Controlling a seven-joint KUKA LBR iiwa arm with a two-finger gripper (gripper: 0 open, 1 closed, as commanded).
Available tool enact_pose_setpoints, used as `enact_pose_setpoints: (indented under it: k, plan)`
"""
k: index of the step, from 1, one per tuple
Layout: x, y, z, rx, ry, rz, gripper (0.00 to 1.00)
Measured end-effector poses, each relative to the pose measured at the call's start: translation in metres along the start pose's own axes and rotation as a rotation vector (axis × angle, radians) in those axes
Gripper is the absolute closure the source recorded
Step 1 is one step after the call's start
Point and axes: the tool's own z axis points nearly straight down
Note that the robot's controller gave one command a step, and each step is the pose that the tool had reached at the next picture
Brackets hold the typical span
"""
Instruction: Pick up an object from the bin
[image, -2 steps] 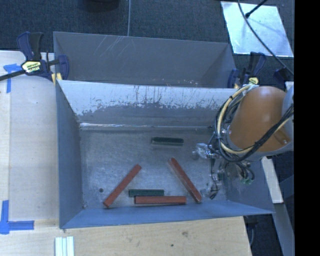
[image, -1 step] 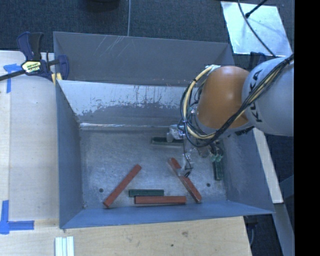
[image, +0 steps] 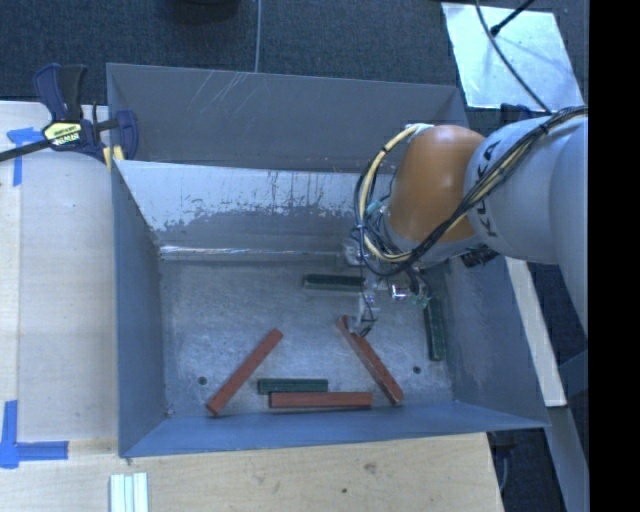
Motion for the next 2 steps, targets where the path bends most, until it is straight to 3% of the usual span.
enact_pose_setpoints:
  k: [1, 2]
  plan:
    - [0.0002, 0.0003, -0.0014, 0.0, 0.001, -0.003, 1.0]
    - [-0.0002, 0.0003, -0.0018, 0.0, 0.0, -0.003, 0.0]
